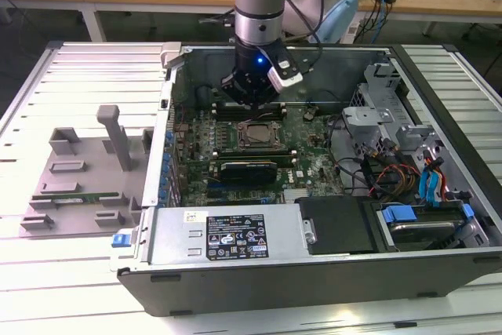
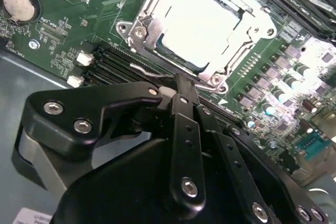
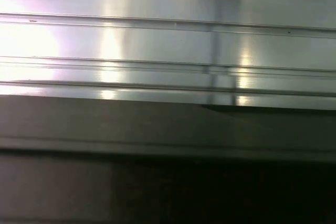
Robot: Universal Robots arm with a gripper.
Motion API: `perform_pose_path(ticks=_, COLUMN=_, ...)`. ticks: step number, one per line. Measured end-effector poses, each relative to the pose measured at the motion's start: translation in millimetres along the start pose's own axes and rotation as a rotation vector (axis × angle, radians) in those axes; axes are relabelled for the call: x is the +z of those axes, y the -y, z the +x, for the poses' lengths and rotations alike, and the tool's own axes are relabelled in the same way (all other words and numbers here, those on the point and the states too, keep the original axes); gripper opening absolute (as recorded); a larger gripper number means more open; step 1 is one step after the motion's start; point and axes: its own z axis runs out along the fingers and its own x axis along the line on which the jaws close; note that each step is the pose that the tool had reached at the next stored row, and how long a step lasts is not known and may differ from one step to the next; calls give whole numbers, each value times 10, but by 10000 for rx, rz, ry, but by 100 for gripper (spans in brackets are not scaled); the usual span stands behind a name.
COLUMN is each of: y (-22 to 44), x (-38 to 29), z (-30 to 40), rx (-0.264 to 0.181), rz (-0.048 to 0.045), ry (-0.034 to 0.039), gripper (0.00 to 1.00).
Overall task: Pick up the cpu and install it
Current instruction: 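Install the first cpu locking lever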
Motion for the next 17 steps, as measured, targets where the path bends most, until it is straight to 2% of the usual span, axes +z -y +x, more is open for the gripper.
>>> perform_pose_path(ticks=6, y=2, x=52, z=-91, rx=0, rz=1, ry=-1, gripper=11)
perform_pose_path(ticks=17, y=14, x=100, z=-167, rx=-1, rz=19, ry=-3, gripper=11)
